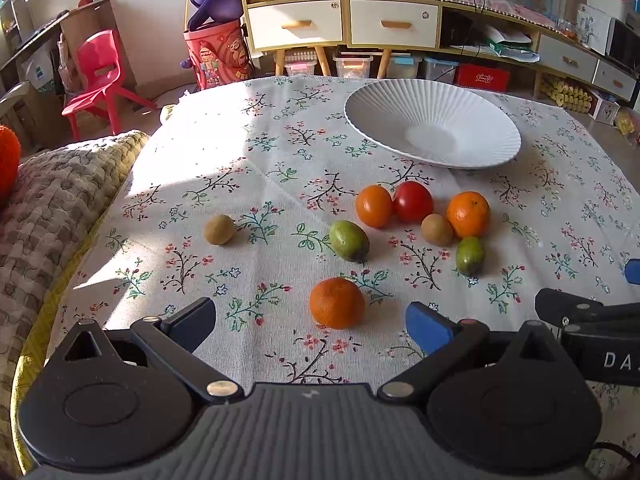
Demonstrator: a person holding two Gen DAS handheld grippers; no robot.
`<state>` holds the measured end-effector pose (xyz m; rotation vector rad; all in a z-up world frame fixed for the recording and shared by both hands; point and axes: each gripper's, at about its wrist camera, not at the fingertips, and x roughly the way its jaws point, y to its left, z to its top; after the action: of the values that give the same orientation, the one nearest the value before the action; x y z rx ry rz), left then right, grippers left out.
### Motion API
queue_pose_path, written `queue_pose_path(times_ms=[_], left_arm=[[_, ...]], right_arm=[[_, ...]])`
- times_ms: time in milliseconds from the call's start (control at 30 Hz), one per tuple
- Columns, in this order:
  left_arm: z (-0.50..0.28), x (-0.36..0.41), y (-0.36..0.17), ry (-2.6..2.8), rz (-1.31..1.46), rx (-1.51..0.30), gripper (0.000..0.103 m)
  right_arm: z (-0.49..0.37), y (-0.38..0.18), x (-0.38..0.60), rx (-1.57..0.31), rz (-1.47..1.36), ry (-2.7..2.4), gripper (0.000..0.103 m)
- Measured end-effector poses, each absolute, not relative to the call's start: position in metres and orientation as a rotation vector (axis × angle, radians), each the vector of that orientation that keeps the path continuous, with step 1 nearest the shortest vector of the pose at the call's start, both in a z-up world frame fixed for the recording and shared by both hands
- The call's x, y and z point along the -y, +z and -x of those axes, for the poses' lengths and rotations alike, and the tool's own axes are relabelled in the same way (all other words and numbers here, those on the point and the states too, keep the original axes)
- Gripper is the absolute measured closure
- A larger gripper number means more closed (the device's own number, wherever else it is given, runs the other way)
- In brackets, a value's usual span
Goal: Organize fruits
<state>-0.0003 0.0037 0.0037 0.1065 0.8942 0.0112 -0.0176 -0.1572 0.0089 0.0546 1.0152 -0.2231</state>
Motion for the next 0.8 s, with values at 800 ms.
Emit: queue_pose_path(times_ms=[800], left_arm=[[0.0008,-0.0044,0.0025,0.011,-0.106,-0.898,0.012]], right_arm=[[0.0177,0.0095,0.1565,-1.017,-0.051,-0.224,0.0]])
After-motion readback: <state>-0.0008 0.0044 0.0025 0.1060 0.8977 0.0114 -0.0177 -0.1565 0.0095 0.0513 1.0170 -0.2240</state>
